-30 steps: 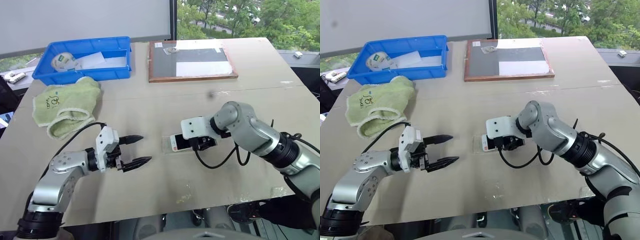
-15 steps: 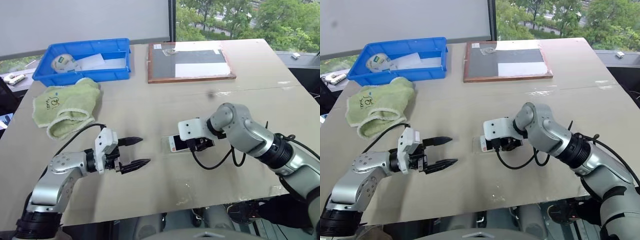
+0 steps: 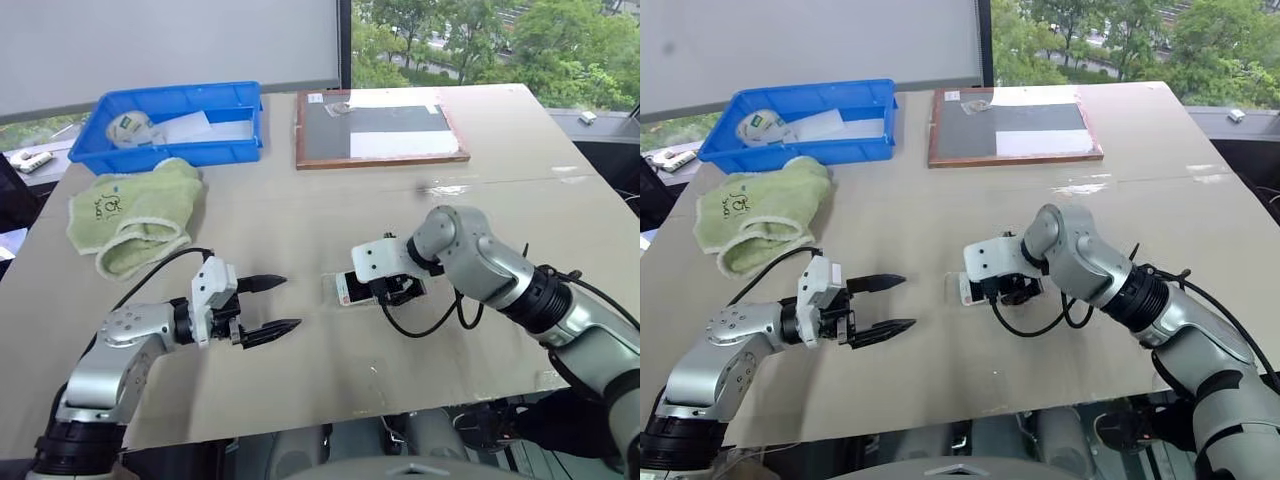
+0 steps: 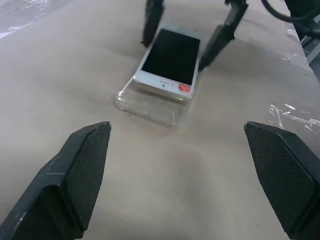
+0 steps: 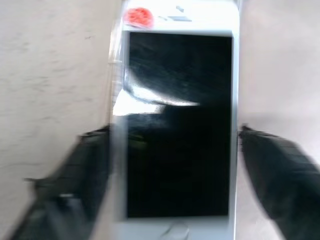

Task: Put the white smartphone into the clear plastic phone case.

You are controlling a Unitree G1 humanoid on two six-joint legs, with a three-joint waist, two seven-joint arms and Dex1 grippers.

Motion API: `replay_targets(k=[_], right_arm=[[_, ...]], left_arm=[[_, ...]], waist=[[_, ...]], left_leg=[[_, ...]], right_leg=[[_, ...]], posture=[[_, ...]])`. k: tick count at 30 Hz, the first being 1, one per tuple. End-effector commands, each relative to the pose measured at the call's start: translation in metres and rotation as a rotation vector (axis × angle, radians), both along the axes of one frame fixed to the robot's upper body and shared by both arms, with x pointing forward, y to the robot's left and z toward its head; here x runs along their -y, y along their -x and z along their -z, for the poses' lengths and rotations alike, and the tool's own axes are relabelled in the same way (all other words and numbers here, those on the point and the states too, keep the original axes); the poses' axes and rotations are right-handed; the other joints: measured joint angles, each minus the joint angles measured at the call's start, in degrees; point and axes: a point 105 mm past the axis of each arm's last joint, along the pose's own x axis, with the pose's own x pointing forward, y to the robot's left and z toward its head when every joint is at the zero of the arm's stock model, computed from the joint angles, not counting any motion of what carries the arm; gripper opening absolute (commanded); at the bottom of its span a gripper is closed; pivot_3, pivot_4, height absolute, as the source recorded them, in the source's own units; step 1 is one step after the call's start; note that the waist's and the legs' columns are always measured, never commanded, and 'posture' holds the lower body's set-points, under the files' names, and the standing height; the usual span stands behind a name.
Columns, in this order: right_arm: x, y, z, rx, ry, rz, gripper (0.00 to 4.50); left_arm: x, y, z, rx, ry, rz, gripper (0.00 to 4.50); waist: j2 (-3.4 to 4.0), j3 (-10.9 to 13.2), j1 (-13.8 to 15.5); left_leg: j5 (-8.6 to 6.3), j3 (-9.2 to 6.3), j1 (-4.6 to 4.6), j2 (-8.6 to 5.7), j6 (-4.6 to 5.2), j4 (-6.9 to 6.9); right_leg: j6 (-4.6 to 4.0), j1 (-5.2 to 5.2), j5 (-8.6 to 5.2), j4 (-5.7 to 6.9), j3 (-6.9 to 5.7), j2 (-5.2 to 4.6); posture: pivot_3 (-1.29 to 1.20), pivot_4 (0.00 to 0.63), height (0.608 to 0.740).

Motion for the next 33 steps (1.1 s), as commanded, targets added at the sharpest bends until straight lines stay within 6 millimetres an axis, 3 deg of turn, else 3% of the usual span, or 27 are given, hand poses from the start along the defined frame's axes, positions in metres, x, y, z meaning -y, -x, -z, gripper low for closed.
replay_targets(k=[1, 4, 8, 9, 13, 18, 23, 26, 30, 33], right_arm=[[0.003, 0.005, 0.013, -0.030, -0.004, 0.007, 4.45], [-0.008, 0.010, -0.016, -0.026, -0.090, 0.018, 4.45], [-0.007, 0.020, -0.047, -0.050, -0.188, 0.042, 4.45], [-0.007, 0.023, -0.052, -0.066, -0.228, 0.060, 4.21], [-0.001, 0.025, -0.053, -0.075, -0.305, 0.112, 2.70], [-0.002, 0.015, -0.049, -0.101, -0.436, 0.228, 0.17], [-0.006, -0.010, -0.022, -0.051, -0.456, 0.303, 0.07], [0.003, -0.029, -0.019, 0.010, -0.488, 0.391, 0.07], [0.008, -0.036, -0.015, 0.046, -0.446, 0.384, 0.07], [0.008, -0.030, -0.008, 0.013, -0.379, 0.319, 0.07]], left_arm=[[0.002, -0.002, -0.006, 0.039, 0.004, 0.009, 4.46], [0.003, -0.003, -0.007, 0.043, 0.006, 0.008, 4.46], [0.003, -0.004, -0.006, 0.047, 0.008, 0.009, 4.46], [0.003, -0.005, -0.006, 0.050, 0.009, 0.009, 4.46], [0.004, -0.009, -0.005, 0.061, 0.015, 0.009, 4.46], [0.009, -0.015, -0.004, 0.070, 0.016, 0.014, 4.46], [0.012, -0.017, -0.005, 0.081, 0.008, 0.029, 4.46], [0.013, -0.016, -0.008, 0.088, 0.007, 0.030, 4.46], [0.016, -0.014, -0.010, 0.090, 0.006, 0.032, 4.46], [0.018, -0.014, -0.010, 0.090, 0.005, 0.037, 4.46]], waist=[[-0.01, 0.0, 0.0], [0.03, 0.1, -0.2], [0.15, 0.2, -0.1], [0.16, 0.3, -0.1], [0.14, 0.2, -0.1], [0.13, 0.3, -0.1], [0.08, 0.2, -0.2], [0.10, 0.3, -0.1], [0.09, 0.3, -0.1], [0.10, 0.3, -0.1]], left_leg=[[0.00, 0.00, -0.01, 0.00, 0.00, 0.00], [0.00, 0.03, -0.06, 0.00, 0.00, 0.00], [0.00, 0.01, -0.16, 0.00, 0.00, -0.02], [0.00, 0.01, -0.19, 0.00, 0.00, -0.02], [0.00, 0.01, -0.19, -0.01, 0.00, -0.03], [0.00, 0.04, -0.19, -0.03, 0.00, -0.02], [0.00, 0.02, -0.15, 0.00, 0.00, -0.02], [0.00, 0.03, -0.20, -0.02, 0.00, -0.03], [0.00, 0.08, -0.22, -0.03, 0.00, -0.03], [0.00, 0.06, -0.22, -0.03, 0.00, -0.03]], right_leg=[[0.00, 0.00, 0.00, -0.03, -0.01, 0.00], [0.00, 0.02, 0.00, -0.06, 0.00, -0.02], [-0.02, -0.10, 0.00, 0.01, 0.00, 0.01], [-0.02, -0.13, 0.00, 0.02, 0.00, 0.01], [-0.04, -0.12, -0.02, 0.00, -0.01, 0.00], [-0.03, -0.12, -0.02, -0.01, 0.01, -0.04], [-0.03, -0.11, -0.01, 0.04, 0.02, 0.08], [-0.03, -0.13, -0.01, 0.04, 0.02, 0.06], [0.11, -0.13, 0.07, -0.01, 0.09, 0.04], [0.10, -0.13, 0.06, -0.01, 0.08, 0.04]], posture=[[0.00, 0.150, 0.740], [0.00, 0.150, 0.740], [0.00, 0.150, 0.740], [0.00, 0.150, 0.740], [0.00, 0.150, 0.740], [0.00, 0.150, 0.740], [0.00, 0.150, 0.740], [0.00, 0.150, 0.740], [0.00, 0.150, 0.740], [0.00, 0.150, 0.740]])
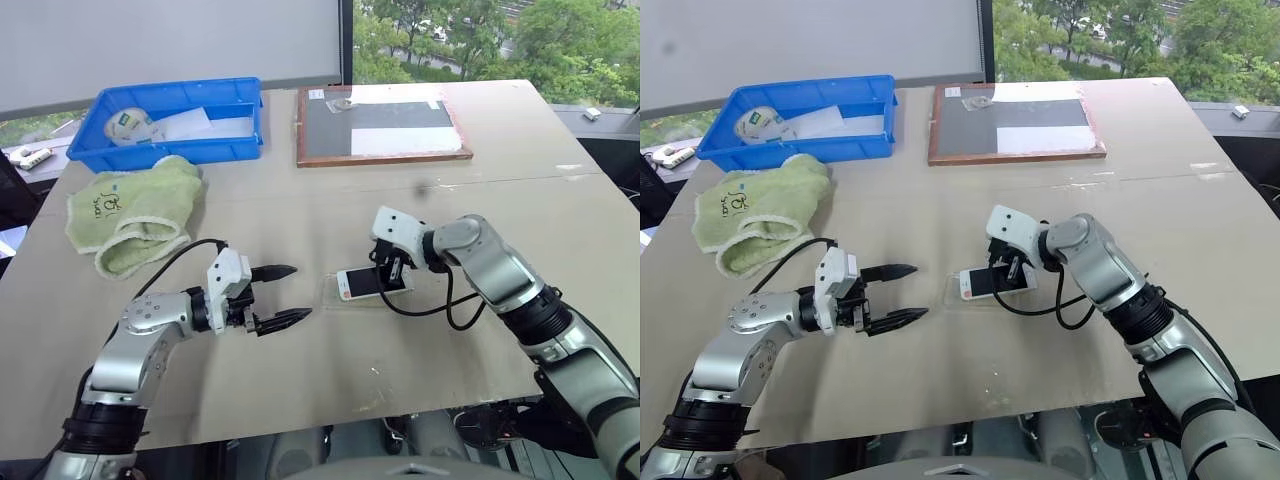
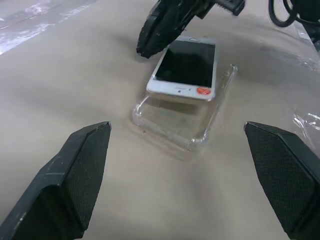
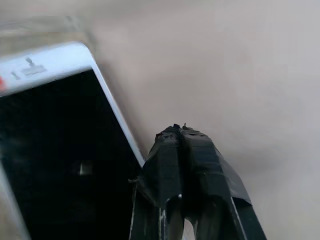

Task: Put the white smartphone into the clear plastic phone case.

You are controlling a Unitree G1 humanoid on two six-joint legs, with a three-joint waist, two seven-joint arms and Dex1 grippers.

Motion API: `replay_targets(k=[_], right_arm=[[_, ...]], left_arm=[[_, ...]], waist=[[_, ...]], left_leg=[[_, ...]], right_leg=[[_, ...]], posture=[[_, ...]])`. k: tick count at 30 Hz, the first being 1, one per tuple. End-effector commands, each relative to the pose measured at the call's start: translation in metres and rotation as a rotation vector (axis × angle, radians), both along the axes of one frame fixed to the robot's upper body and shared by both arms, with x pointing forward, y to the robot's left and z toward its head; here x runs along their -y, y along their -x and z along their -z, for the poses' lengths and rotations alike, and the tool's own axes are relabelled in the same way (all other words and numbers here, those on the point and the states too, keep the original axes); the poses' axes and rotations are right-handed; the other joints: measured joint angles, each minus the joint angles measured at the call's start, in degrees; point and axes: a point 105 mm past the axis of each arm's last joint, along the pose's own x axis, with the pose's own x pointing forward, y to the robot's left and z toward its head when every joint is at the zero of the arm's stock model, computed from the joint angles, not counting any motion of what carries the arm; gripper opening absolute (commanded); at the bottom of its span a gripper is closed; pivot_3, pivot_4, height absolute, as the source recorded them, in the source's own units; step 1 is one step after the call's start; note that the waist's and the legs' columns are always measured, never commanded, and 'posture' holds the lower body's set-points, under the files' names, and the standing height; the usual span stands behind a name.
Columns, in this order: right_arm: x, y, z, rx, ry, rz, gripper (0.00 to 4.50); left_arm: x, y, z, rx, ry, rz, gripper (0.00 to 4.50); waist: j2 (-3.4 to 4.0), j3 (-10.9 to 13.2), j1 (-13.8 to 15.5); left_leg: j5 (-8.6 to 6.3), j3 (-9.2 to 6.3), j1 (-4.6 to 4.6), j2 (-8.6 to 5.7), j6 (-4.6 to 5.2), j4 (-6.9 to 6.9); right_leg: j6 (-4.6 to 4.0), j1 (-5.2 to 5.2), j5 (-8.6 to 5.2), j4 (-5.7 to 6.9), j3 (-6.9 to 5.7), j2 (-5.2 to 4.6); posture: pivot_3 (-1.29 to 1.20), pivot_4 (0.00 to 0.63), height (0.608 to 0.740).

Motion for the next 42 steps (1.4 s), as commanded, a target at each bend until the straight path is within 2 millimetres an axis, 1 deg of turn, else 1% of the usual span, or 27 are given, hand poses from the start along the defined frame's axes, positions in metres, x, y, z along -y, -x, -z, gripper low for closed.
replay_targets(k=[1, 4, 9, 16, 18, 20, 22, 23, 24, 27, 31, 36, 38, 42], right_arm=[[-0.004, 0.005, -0.010, 0.011, 0.031, -0.091, 0.07], [-0.005, 0.015, -0.014, -0.026, 0.045, -0.158, 0.07], [-0.009, 0.027, -0.023, -0.056, 0.016, -0.203, 0.07], [-0.006, 0.022, -0.033, -0.005, -0.018, -0.166, 0.07], [-0.008, 0.020, -0.039, 0.014, -0.053, -0.156, 0.07], [-0.014, 0.019, -0.047, 0.021, -0.132, -0.149, 0.07], [-0.022, 0.024, -0.053, -0.021, -0.230, -0.173, 0.07], [-0.024, 0.027, -0.053, -0.041, -0.255, -0.182, 0.07], [-0.026, 0.031, -0.050, -0.069, -0.274, -0.198, 0.07], [-0.024, 0.040, -0.028, -0.128, -0.266, -0.224, 0.07], [-0.018, 0.045, 0.000, -0.189, -0.223, -0.221, 0.07], [-0.005, 0.046, 0.039, -0.221, -0.065, -0.206, 0.07], [-0.003, 0.046, 0.049, -0.230, -0.024, -0.206, 0.07], [-0.002, 0.046, 0.061, -0.243, 0.028, -0.218, 0.07]], left_arm=[[0.005, 0.002, -0.007, 0.029, -0.006, 0.018, 4.46], [0.006, 0.000, -0.008, 0.032, -0.004, 0.017, 4.46], [0.011, 0.003, -0.005, 0.028, -0.004, 0.022, 4.46], [0.012, 0.004, -0.002, 0.019, -0.010, 0.026, 4.46], [0.012, 0.003, -0.002, 0.018, -0.011, 0.028, 4.46], [0.011, 0.003, -0.003, 0.018, -0.013, 0.031, 4.46], [0.010, 0.002, -0.004, 0.020, -0.011, 0.031, 4.46], [0.009, 0.002, -0.006, 0.022, -0.008, 0.029, 4.46], [0.008, 0.002, -0.007, 0.022, -0.005, 0.026, 4.46], [0.004, 0.004, -0.007, 0.021, -0.005, 0.021, 4.46], [-0.002, 0.007, -0.007, 0.016, -0.014, 0.010, 4.46], [-0.006, 0.010, -0.005, 0.009, -0.019, -0.003, 4.46], [-0.007, 0.011, -0.004, 0.006, -0.021, -0.005, 4.46], [-0.007, 0.009, -0.004, 0.005, -0.024, -0.002, 4.46]], waist=[[0.00, 0.0, 0.0], [0.01, 0.0, 0.0], [0.01, 0.0, 0.0], [0.01, 0.0, 0.0], [0.01, 0.0, 0.0], [0.01, 0.0, 0.0], [0.00, 0.0, -0.1], [0.00, 0.0, -0.1], [0.00, 0.0, 0.0], [0.00, 0.0, 0.3], [0.00, 0.0, 0.1], [0.00, 0.0, 0.0], [-0.03, 0.0, 0.0], [-0.10, -0.2, 0.0]], left_leg=[[0.00, -0.01, 0.00, 0.00, 0.00, 0.00], [0.00, -0.03, 0.00, 0.01, 0.00, 0.00], [0.00, -0.03, 0.00, 0.03, 0.00, -0.01], [0.00, -0.02, 0.00, 0.02, 0.00, 0.00], [0.00, -0.02, 0.00, 0.02, 0.00, 0.00], [0.00, -0.02, 0.00, 0.02, 0.00, 0.00], [0.00, -0.01, 0.00, 0.02, 0.00, -0.01], [0.00, -0.02, 0.00, 0.03, 0.00, -0.01], [0.00, -0.03, 0.00, 0.03, 0.00, -0.02], [0.00, -0.06, 0.00, 0.02, 0.00, -0.02], [0.00, 0.02, -0.01, -0.01, 0.00, -0.01], [0.00, -0.03, 0.11, 0.02, 0.00, -0.01], [0.00, -0.04, 0.14, 0.03, 0.00, -0.01], [0.00, -0.07, 0.27, 0.03, 0.00, 0.00]], right_leg=[[-0.01, 0.00, -0.01, 0.00, 0.00, 0.00], [-0.01, -0.01, 0.00, 0.01, -0.01, 0.03], [0.01, -0.02, 0.00, 0.02, -0.02, 0.04], [-0.02, -0.02, -0.01, 0.02, -0.01, 0.01], [-0.02, -0.02, -0.01, 0.02, -0.01, 0.02], [-0.02, -0.02, -0.01, 0.02, -0.01, 0.02], [0.00, -0.03, 0.00, 0.02, -0.01, 0.03], [0.03, -0.03, 0.02, 0.03, -0.01, 0.05], [0.03, -0.03, 0.02, 0.03, -0.01, 0.06], [0.04, 0.00, 0.03, 0.03, -0.03, 0.04], [-0.01, 0.02, -0.01, -0.09, 0.01, -0.04], [-0.08, 0.05, -0.05, -0.02, 0.00, 0.03], [-0.13, 0.06, -0.09, 0.02, 0.00, 0.03], [-0.15, 0.19, -0.10, 0.02, -0.02, 0.02]], posture=[[0.00, 0.150, 0.740], [0.00, 0.150, 0.740], [0.00, 0.150, 0.740], [0.00, 0.150, 0.740], [0.00, 0.150, 0.740], [0.00, 0.150, 0.740], [0.00, 0.150, 0.740], [0.00, 0.150, 0.740], [0.00, 0.150, 0.740], [0.00, 0.150, 0.740], [0.00, 0.150, 0.740], [0.00, 0.150, 0.740], [0.00, 0.150, 0.740], [0.00, 0.150, 0.740]])
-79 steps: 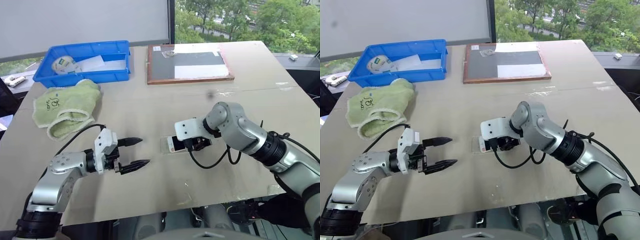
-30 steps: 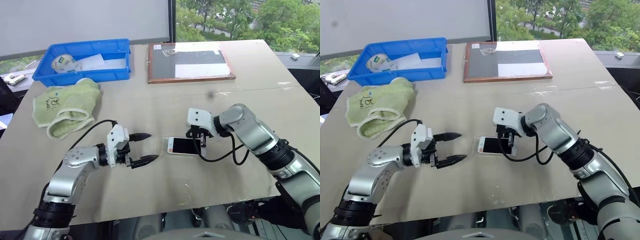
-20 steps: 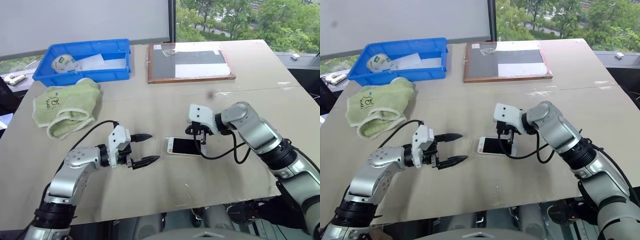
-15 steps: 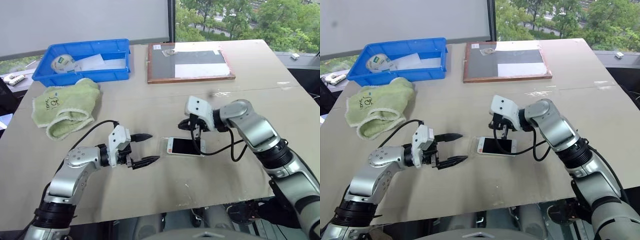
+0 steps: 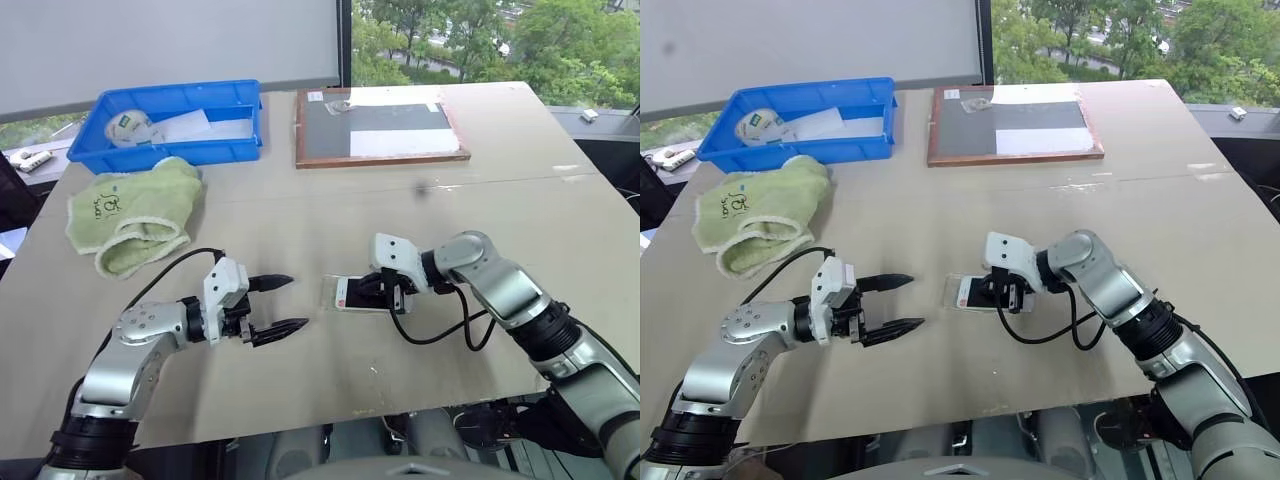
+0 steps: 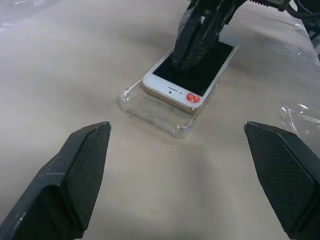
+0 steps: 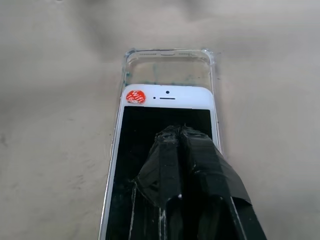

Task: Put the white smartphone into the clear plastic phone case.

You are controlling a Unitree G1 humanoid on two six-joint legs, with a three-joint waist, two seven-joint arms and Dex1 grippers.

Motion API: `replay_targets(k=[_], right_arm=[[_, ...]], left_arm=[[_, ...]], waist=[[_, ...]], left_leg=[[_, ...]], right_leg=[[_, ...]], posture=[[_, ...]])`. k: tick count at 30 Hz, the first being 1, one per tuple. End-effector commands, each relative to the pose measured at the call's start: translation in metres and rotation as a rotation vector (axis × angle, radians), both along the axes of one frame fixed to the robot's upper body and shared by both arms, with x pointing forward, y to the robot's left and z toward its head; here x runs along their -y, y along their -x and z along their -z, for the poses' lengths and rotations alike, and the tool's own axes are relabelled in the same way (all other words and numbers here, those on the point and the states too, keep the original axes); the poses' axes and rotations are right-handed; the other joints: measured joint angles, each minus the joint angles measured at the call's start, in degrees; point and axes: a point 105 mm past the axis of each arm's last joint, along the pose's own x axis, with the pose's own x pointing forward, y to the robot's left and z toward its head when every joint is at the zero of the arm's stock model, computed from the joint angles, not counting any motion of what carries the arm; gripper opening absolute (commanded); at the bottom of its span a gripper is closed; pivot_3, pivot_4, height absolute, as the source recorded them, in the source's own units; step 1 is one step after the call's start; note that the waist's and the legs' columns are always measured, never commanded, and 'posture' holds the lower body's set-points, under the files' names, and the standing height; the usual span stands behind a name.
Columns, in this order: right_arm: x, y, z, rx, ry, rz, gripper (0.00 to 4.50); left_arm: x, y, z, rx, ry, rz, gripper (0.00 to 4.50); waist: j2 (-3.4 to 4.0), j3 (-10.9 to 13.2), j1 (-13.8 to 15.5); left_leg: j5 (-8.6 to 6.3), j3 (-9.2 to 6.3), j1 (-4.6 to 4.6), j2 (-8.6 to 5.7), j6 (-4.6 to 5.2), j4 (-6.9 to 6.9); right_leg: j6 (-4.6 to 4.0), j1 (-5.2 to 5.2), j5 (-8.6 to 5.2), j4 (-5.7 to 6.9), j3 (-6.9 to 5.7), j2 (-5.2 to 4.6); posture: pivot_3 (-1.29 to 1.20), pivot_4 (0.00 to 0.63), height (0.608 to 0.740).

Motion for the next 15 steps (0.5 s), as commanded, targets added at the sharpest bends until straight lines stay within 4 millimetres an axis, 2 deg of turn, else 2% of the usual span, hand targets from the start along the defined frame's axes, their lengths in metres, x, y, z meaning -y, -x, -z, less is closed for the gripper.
replay_targets(k=[1, 5, 9, 11, 15], right_arm=[[0.016, 0.004, 0.049, -0.090, 0.176, 0.040, 0.07], [0.021, 0.006, 0.063, -0.065, 0.252, 0.005, 0.07], [0.020, 0.005, 0.061, -0.038, 0.239, 0.002, 0.07], [0.016, 0.005, 0.049, -0.031, 0.167, 0.007, 0.07], [0.004, 0.002, 0.008, -0.022, -0.036, 0.051, 0.07]], left_arm=[[-0.001, -0.002, -0.013, 0.053, -0.003, 0.018, 4.46], [-0.001, -0.004, -0.012, 0.056, -0.004, 0.021, 4.46], [0.000, -0.003, -0.011, 0.055, -0.002, 0.022, 4.46], [0.000, -0.003, -0.010, 0.055, -0.005, 0.021, 4.46], [-0.001, -0.005, -0.006, 0.048, -0.023, 0.003, 4.46]], waist=[[-0.02, -0.1, 0.0], [0.00, -0.4, 0.0], [0.07, -0.4, 0.0], [0.09, -0.5, 0.0], [0.22, -0.3, 0.3]], left_leg=[[0.00, 0.00, 0.04, 0.00, 0.00, 0.01], [-0.01, -0.05, 0.19, 0.01, -0.01, 0.01], [-0.01, -0.04, 0.48, 0.08, -0.02, -0.03], [-0.17, 0.01, 0.73, 0.14, -0.28, -0.08], [-0.18, 0.00, 0.69, 0.12, -0.30, -0.08]], right_leg=[[0.00, 0.04, 0.00, 0.00, 0.00, 0.00], [-0.01, 0.10, 0.00, 0.01, -0.02, -0.03], [-0.01, 0.40, -0.01, -0.04, -0.02, -0.09], [-0.02, 0.61, -0.01, -0.08, -0.02, -0.24], [-0.02, 0.60, -0.02, -0.11, -0.11, -0.43]], posture=[[0.00, 0.150, 0.740], [0.00, 0.150, 0.740], [0.00, 0.150, 0.740], [0.00, 0.150, 0.740], [0.00, 0.150, 0.740]])
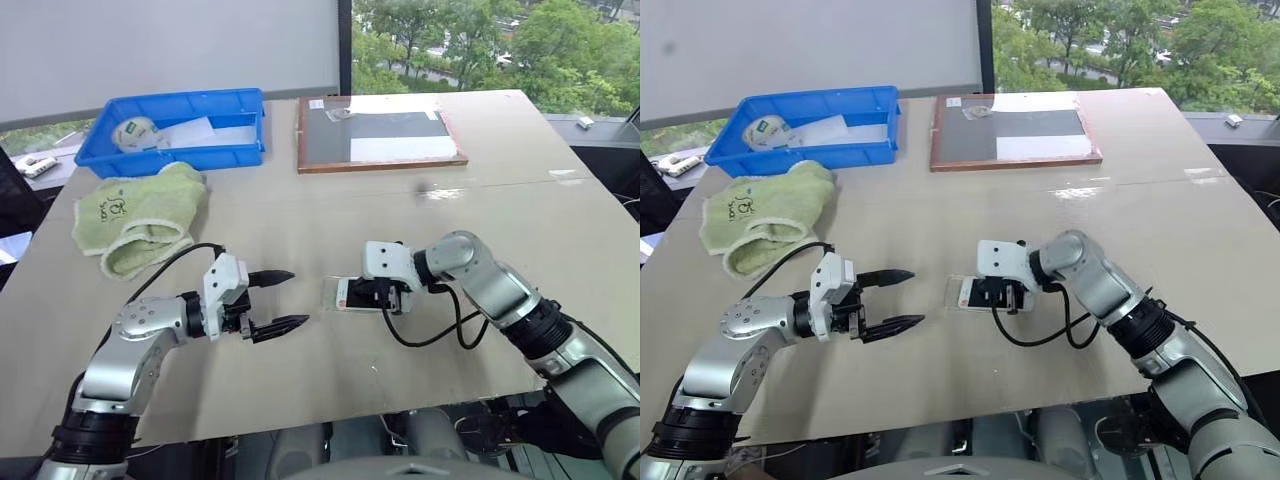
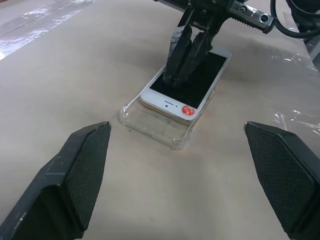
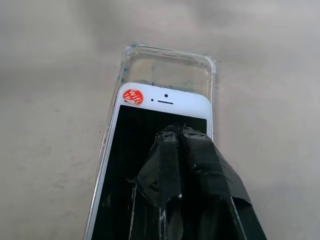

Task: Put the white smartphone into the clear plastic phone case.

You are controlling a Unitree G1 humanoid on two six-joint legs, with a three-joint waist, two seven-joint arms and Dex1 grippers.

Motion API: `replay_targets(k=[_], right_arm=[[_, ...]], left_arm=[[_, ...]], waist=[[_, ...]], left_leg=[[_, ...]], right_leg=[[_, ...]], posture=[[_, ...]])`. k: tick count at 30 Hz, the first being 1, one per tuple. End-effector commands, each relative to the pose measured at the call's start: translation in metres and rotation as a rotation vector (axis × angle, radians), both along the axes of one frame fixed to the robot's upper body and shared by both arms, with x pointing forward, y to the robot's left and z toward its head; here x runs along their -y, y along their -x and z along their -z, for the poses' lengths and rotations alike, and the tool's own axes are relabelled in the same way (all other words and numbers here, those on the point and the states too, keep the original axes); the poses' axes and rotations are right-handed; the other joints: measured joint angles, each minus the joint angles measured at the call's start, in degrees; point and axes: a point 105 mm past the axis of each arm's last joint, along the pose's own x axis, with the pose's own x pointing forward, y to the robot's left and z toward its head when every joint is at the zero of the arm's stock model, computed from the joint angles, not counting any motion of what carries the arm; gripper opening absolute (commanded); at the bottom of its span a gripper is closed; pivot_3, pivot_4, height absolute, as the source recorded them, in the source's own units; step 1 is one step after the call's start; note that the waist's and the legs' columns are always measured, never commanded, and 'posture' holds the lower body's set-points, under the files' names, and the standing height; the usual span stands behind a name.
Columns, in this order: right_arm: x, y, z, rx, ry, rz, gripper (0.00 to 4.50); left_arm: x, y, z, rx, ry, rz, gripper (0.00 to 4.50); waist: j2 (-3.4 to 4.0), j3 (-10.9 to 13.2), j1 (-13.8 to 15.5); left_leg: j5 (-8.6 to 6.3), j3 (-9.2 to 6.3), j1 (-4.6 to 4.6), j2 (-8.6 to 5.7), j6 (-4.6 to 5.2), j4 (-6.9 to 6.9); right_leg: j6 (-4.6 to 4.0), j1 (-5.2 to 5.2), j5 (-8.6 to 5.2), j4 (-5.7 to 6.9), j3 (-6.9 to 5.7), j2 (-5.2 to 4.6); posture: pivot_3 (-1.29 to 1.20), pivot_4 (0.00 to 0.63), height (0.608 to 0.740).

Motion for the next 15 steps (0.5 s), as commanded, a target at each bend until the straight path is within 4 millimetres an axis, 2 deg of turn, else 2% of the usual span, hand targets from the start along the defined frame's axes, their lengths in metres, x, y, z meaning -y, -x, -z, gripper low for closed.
replay_targets(k=[1, 6, 9, 12, 15], right_arm=[[0.005, 0.002, -0.002, -0.076, -0.059, 0.070, 0.07], [0.006, 0.006, -0.061, -0.049, -0.266, 0.124, 0.07], [0.015, 0.015, -0.076, -0.030, -0.289, 0.152, 0.00], [0.030, 0.021, -0.078, -0.010, -0.268, 0.207, 0.00], [0.059, 0.026, -0.069, 0.006, -0.207, 0.312, 0.00]], left_arm=[[-0.003, -0.004, 0.000, 0.018, -0.026, -0.021, 4.46], [-0.001, -0.010, 0.005, 0.008, -0.058, -0.030, 4.46], [0.002, -0.014, 0.005, 0.000, -0.058, -0.008, 3.65], [0.004, -0.017, 0.005, -0.004, -0.058, 0.003, 2.09], [0.008, -0.020, 0.007, -0.011, -0.063, 0.019, 0.61]], waist=[[0.14, 0.1, 0.0], [0.14, 0.2, 0.1], [0.14, 0.2, 0.2], [0.14, 0.2, 0.3], [0.13, 0.3, 0.9]], left_leg=[[0.00, 0.01, -0.06, 0.00, 0.00, 0.00], [0.18, -0.01, -1.02, -0.14, 0.29, 0.03], [0.17, -0.01, -1.24, -0.19, 0.29, 0.02], [0.17, -0.11, -1.43, -0.17, 0.28, 0.02], [0.17, -0.11, -1.55, -0.20, 0.29, 0.03]], right_leg=[[0.00, -0.04, 0.00, -0.05, 0.00, 0.01], [0.07, -0.76, 0.11, -0.09, -0.02, 0.23], [0.16, -0.95, 0.20, -0.12, -0.03, 0.29], [0.20, -1.02, 0.19, -0.27, -0.15, 0.35], [0.24, -1.03, 0.15, -0.37, -0.27, 0.34]], posture=[[0.00, 0.150, 0.740], [0.00, 0.150, 0.740], [0.00, 0.150, 0.740], [0.00, 0.150, 0.740], [0.00, 0.150, 0.740]])
